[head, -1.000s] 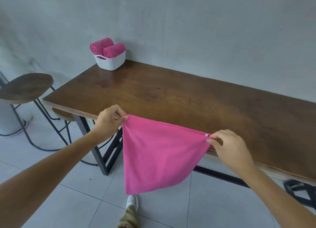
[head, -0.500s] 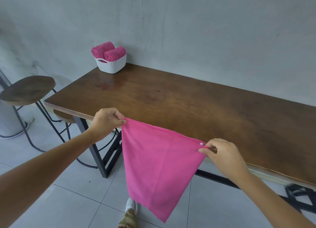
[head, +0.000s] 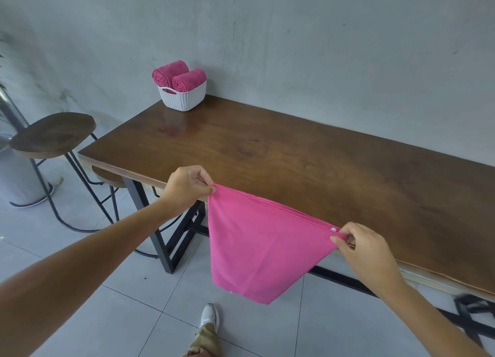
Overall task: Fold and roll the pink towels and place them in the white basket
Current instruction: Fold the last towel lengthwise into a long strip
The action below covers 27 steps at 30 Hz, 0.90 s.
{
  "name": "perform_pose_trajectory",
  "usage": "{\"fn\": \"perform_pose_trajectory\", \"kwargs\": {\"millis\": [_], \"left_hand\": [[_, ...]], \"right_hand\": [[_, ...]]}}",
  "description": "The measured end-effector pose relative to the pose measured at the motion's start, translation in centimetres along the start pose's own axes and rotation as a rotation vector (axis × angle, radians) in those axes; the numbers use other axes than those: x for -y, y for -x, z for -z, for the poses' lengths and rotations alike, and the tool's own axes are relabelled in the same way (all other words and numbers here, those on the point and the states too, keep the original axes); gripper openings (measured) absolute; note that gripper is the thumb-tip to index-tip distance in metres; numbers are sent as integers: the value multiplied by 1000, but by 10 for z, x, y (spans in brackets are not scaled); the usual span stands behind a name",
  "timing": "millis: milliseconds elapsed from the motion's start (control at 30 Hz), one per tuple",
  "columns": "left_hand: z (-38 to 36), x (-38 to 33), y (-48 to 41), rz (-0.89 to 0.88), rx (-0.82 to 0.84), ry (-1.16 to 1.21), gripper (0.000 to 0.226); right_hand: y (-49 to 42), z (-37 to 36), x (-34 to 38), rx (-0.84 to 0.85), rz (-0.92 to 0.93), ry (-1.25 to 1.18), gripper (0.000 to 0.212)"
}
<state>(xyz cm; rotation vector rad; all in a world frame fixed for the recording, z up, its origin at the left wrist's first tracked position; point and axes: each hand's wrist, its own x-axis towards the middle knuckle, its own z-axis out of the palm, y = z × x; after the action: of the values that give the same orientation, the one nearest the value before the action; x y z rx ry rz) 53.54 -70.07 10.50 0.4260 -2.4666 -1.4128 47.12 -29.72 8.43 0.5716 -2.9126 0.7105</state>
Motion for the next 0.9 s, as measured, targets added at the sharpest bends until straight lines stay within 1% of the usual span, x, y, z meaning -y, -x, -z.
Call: {"fn": "perform_pose_trajectory", "kwargs": {"millis": [100,200,300,367,533,667,800,900], "left_hand": [[-4,3,-2,0,0,30,21],[-14,4,-4,41,-46,55,21],[-26,8,-9,83,-78,68,20],[-35,10,-14,118,-108,73,19],[-68,8,-37,196,-230,42,10],[-95,18,-58,207,-248,-9,10],[-109,38,-73,189,-234,-165,13],[-114,49,-88,147,-228,-266,14]], "right_hand": [[1,0,-1,12,-24,-68,21],[-2,-3,-3,-42,-75,-133,21],[-10,-9,-5,-131,-191,-221,4],[-18,-15,-6,-159,-265,-269,9],[-55,-35,-7,-227,-476,-386,10],[-79,-61,-19,-258,-577,-365,13],[-92,-80,-31,-233,-530,-166,18],[-102,-91,-42,-230,-488,-51,17]]}}
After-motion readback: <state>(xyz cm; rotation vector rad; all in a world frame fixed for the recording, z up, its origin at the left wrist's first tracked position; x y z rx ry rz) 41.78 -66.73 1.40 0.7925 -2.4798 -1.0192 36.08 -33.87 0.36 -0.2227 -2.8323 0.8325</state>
